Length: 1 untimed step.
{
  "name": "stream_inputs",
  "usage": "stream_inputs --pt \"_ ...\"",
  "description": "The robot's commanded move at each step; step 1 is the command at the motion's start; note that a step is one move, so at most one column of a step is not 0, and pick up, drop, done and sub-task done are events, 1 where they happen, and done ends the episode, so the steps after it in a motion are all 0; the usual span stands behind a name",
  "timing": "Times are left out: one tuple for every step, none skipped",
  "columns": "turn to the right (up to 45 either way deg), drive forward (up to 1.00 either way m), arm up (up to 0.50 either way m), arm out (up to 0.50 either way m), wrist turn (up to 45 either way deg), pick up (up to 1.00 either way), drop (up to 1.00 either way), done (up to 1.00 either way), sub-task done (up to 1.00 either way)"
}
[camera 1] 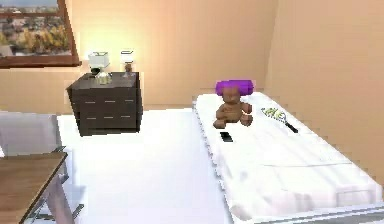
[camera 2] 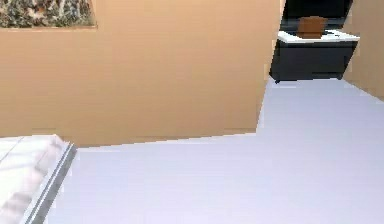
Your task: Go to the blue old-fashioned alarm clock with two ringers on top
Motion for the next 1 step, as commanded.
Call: stream_inputs --pt "0.0 0.7 0.0 0.0 0.0 0.0 0.0 0.0 0.0"
